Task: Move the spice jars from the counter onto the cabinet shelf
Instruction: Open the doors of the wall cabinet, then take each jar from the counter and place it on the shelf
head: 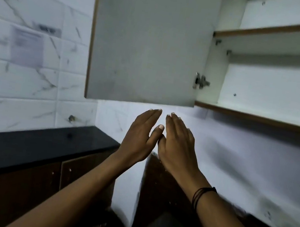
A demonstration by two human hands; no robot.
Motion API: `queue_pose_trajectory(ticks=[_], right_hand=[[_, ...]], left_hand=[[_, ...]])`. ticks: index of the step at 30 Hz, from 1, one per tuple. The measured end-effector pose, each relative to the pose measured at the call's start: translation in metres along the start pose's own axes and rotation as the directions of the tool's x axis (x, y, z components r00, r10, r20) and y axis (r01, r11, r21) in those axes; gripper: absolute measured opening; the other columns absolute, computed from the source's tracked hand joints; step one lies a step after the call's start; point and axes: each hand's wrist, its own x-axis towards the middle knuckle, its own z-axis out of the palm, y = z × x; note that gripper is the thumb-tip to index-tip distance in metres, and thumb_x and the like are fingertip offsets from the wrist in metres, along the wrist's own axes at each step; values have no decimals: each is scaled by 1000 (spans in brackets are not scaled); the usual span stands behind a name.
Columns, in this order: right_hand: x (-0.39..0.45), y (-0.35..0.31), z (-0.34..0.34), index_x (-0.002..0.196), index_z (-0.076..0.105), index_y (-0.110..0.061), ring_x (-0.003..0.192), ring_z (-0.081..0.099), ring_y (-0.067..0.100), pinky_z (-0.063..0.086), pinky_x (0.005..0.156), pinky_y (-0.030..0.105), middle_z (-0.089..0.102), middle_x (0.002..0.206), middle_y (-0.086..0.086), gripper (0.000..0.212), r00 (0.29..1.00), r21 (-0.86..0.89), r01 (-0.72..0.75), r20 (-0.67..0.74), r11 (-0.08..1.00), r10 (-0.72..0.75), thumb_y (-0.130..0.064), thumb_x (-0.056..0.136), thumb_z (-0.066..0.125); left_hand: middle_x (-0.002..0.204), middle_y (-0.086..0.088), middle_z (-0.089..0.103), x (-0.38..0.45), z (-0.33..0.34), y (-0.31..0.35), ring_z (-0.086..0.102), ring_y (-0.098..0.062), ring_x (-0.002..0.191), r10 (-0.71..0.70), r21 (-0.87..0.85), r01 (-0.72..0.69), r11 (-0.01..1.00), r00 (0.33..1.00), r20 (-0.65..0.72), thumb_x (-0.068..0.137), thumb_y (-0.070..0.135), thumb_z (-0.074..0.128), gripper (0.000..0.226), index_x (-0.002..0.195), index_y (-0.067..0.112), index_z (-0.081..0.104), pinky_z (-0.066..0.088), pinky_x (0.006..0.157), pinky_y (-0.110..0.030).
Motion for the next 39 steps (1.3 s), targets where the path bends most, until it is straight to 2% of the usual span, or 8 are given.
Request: queue_pose_trajectory(ticks=[6,10,19,22,26,28,32,39], right_hand=[[-90,36,43,150,34,-9,148,25,27,21,118,52,30,160,11,54,979,-92,-131,147,987,144,-20,97,38],[-153,49,70,152,28,-8,149,22,27,20,119,50,26,161,12,53,932,-131,-227,257,965,254,-25,101,31],[-297,62,121,153,22,-8,150,17,28,19,121,51,22,162,12,59,705,-157,-451,540,878,459,-22,99,40],[-327,64,134,152,23,-8,150,19,30,21,120,50,22,162,13,60,605,-189,-491,629,851,488,-22,97,42],[-343,69,146,152,24,-8,149,20,31,23,120,48,22,161,14,60,522,-190,-535,692,823,499,-19,97,43],[-348,71,152,151,26,-8,148,22,32,25,119,47,23,161,15,58,501,-207,-546,697,812,514,-20,97,43],[-353,77,163,147,31,-9,144,29,33,31,114,48,29,157,15,52,482,-233,-543,700,806,527,-23,98,42],[-348,96,185,144,34,-14,135,41,32,40,108,46,38,149,14,50,441,-235,-593,706,770,555,-32,98,44]], left_hand=[[152,-11,47,-78,70,-18,38,-23,144,-36,-39,48,998,961,276,104,22,44,45,146,8,46,29,118,-39],[146,-13,53,-132,102,-21,43,-26,140,-23,-95,67,993,916,400,101,21,41,44,143,8,50,30,118,-33],[131,-23,62,-262,152,-30,57,-33,123,5,-169,150,974,733,680,100,5,48,34,131,-4,58,40,109,-37],[133,-20,62,-297,164,-40,56,-30,124,-27,-142,192,971,679,733,100,10,49,34,132,1,59,37,109,-33],[109,-15,66,-317,180,-50,61,-26,99,-49,-131,237,963,628,777,99,10,50,20,110,2,64,48,90,-43],[106,-14,65,-324,188,-56,59,-27,96,-66,-106,233,967,627,776,96,10,52,17,106,3,64,48,89,-44],[127,-16,65,-334,199,-71,59,-31,116,-112,2,170,985,641,759,92,17,57,33,123,5,64,44,98,-38],[124,-13,66,-330,220,-96,60,-28,114,-145,72,138,988,652,744,90,21,58,35,121,8,66,45,98,-39]])
